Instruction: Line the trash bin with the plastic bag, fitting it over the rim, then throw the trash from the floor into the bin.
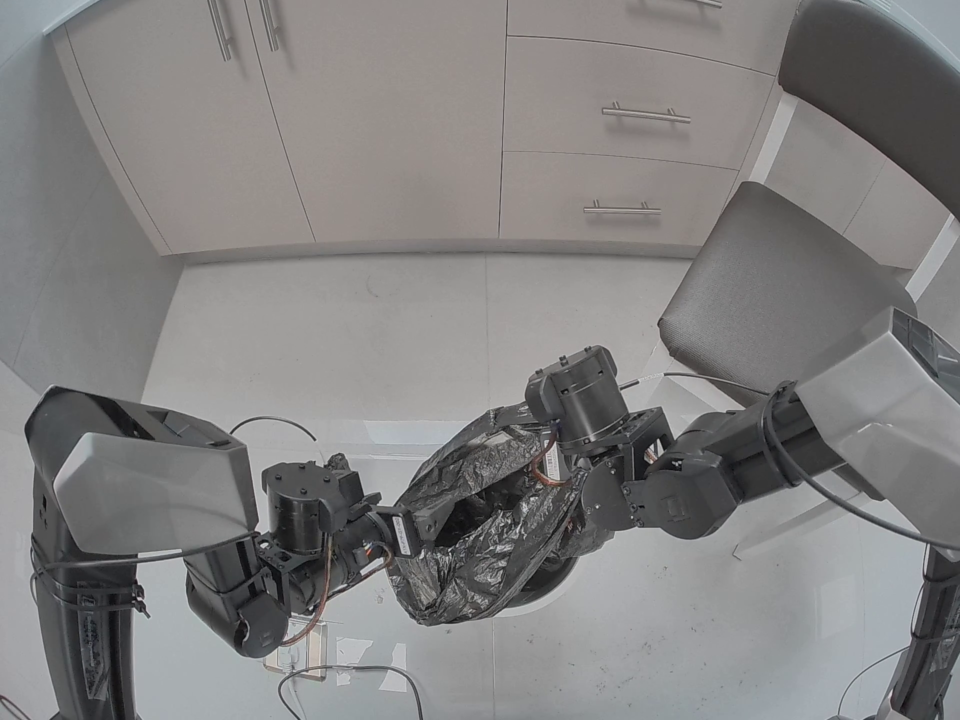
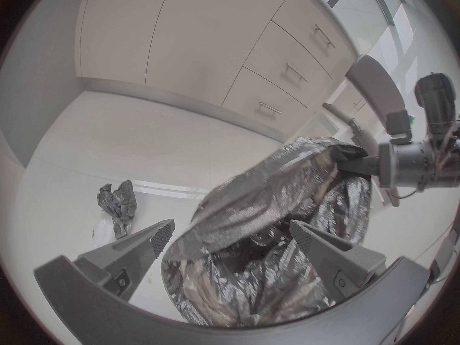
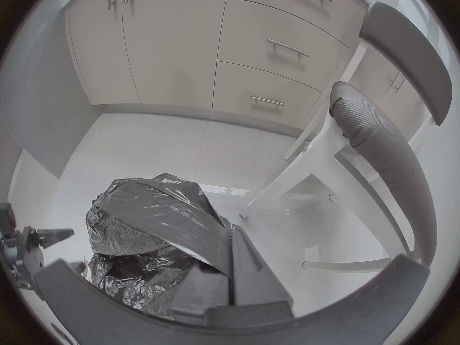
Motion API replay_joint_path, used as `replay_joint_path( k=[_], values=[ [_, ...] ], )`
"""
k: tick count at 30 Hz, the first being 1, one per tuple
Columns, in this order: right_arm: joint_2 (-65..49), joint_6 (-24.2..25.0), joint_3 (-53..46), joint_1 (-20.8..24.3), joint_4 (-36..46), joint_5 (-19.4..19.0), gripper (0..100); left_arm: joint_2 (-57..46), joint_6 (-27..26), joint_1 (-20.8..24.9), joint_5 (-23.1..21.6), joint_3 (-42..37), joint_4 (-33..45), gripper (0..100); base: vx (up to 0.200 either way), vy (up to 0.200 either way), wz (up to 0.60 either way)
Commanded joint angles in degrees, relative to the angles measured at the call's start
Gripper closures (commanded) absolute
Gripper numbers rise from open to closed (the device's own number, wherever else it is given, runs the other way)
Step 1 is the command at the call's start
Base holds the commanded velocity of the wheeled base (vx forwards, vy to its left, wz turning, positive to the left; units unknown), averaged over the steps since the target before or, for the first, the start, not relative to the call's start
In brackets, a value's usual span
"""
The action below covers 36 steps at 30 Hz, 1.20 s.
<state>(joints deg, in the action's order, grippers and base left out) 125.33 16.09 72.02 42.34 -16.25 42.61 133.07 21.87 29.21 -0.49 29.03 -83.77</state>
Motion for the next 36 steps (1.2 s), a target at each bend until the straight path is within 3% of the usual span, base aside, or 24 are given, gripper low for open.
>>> replay_joint_path(
  k=[1,5,13,36],
  values=[
    [-2.11,0.08,-2.15,0.2,-0.36,-0.15,100,1.14,-1.04,-2.23,1.72,5.25,3.09,0,0.0,0.0,0.0],
    [-6.24,0.26,-7.69,1.52,-0.8,-0.33,100,0.87,-3.59,-5.04,0.66,10.88,7.48,0,0.0,0.0,0.0],
    [-7.47,-1.06,-11.73,1.78,-6.25,-0.51,100,2.98,-3.68,-3.46,0.49,15.27,10.56,0,0.0,0.0,0.0],
    [-7.29,-1.41,-16.3,1.52,-6.34,0.46,100,6.94,-3.41,-3.02,3.04,26.96,16.98,0,0.0,0.0,0.0]
  ],
)
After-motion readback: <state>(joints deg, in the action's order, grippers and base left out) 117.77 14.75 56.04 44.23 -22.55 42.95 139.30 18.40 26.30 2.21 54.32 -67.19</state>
